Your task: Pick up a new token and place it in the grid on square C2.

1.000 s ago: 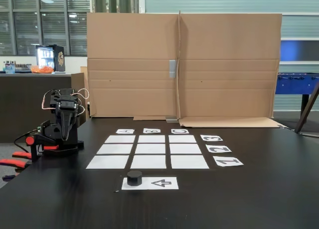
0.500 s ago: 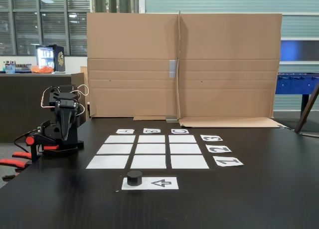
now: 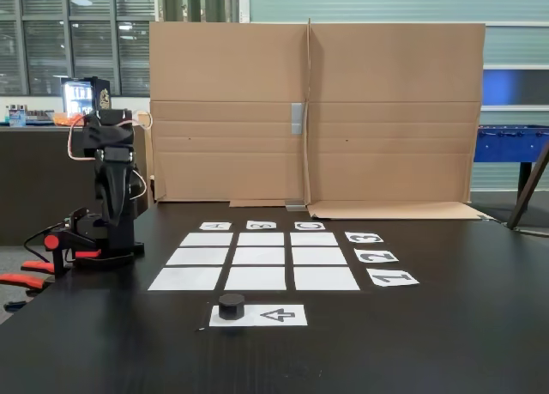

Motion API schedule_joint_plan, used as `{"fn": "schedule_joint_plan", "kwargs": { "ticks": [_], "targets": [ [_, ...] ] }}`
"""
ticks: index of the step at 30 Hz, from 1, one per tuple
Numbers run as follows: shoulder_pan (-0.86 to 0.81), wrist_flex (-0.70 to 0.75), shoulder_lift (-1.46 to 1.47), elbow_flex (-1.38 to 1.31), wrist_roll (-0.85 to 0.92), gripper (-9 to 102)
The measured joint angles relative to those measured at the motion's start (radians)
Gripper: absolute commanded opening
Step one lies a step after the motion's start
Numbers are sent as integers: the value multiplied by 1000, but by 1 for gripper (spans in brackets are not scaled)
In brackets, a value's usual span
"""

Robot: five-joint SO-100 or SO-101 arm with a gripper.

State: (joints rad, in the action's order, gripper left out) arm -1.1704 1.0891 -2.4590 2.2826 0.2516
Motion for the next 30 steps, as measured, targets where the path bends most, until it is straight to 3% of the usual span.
{"fn": "schedule_joint_plan", "kwargs": {
  "ticks": [13, 30],
  "targets": [
    [72, 181, 235, -345, -3, 39],
    [138, 370, 718, -865, -72, 46]
  ]
}}
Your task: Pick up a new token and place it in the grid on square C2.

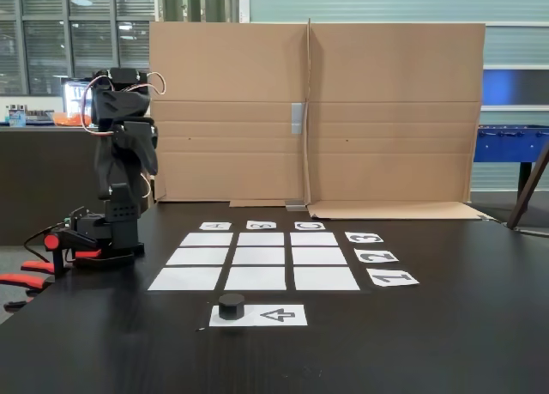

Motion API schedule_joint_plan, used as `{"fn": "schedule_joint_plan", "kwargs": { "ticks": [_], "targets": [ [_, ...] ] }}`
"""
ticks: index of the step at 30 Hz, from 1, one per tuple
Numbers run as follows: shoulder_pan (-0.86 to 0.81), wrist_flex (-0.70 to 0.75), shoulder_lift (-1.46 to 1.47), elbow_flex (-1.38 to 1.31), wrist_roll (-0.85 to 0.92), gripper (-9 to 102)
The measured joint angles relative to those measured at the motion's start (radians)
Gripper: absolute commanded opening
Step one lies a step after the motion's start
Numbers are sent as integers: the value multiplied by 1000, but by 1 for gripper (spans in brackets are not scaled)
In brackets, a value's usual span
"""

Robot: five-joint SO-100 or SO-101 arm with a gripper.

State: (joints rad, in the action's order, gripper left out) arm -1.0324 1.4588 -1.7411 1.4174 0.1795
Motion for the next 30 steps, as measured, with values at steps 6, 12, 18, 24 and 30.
{"fn": "schedule_joint_plan", "kwargs": {
  "ticks": [6, 12, 18, 24, 30],
  "targets": [
    [35, 40, 149, -129, -23, 46],
    [77, 67, 287, -244, -31, 46],
    [112, 129, 419, -380, -43, 46],
    [126, 195, 526, -506, -48, 46],
    [149, 204, 632, -578, -49, 48]
  ]
}}
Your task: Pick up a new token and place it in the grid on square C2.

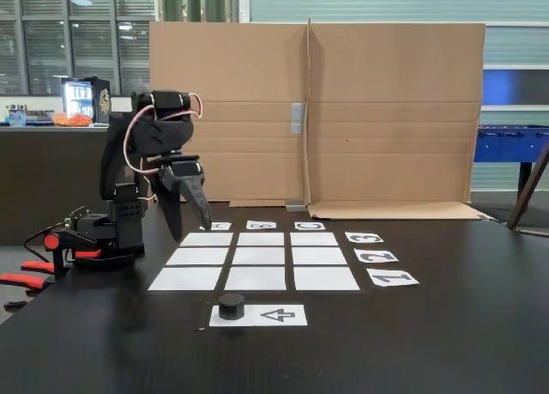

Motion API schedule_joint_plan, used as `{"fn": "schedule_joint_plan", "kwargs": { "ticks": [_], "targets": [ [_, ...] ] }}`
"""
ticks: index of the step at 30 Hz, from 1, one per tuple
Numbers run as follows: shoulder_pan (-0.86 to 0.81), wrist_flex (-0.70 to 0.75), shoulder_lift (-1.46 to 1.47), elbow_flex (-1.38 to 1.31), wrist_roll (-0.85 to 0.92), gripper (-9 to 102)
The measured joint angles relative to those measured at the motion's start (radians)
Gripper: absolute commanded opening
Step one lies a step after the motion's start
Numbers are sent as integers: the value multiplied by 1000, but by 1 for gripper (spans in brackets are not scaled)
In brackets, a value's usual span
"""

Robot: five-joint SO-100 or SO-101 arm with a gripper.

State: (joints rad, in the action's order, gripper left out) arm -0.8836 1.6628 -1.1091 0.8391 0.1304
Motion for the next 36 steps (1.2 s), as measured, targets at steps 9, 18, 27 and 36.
{"fn": "schedule_joint_plan", "kwargs": {
  "ticks": [9, 18, 27, 36],
  "targets": [
    [34, 32, 156, -144, 0, 48],
    [92, 34, 222, -183, -9, 48],
    [137, 38, 316, -261, -52, 48],
    [158, 38, 402, -322, -83, 48]
  ]
}}
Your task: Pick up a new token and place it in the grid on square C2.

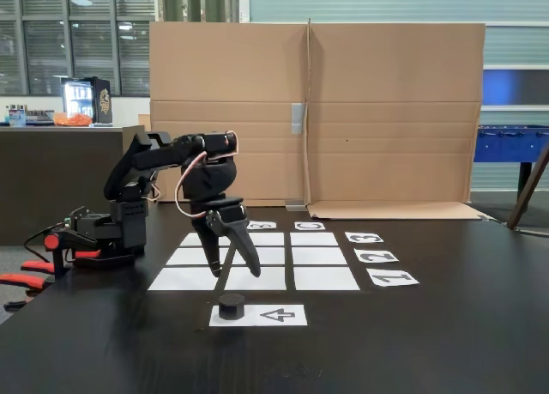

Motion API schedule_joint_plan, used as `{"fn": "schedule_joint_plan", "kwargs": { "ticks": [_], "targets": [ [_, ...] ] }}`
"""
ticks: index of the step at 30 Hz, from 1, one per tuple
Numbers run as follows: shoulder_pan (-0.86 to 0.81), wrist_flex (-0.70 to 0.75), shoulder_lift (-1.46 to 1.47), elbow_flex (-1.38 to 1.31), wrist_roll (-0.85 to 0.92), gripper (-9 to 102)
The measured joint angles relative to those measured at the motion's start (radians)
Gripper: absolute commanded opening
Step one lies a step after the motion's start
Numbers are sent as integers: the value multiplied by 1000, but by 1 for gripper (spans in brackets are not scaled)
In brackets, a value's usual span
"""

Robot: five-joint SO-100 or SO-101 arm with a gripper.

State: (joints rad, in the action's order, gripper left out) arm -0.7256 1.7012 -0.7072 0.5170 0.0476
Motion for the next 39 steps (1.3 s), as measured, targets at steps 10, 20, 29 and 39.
{"fn": "schedule_joint_plan", "kwargs": {
  "ticks": [10, 20, 29, 39],
  "targets": [
    [11, 0, 66, -34, -35, 48],
    [12, 0, 127, -69, -54, 48],
    [11, 0, 146, -75, -66, 48],
    [-11, 0, 163, -84, -94, 46]
  ]
}}
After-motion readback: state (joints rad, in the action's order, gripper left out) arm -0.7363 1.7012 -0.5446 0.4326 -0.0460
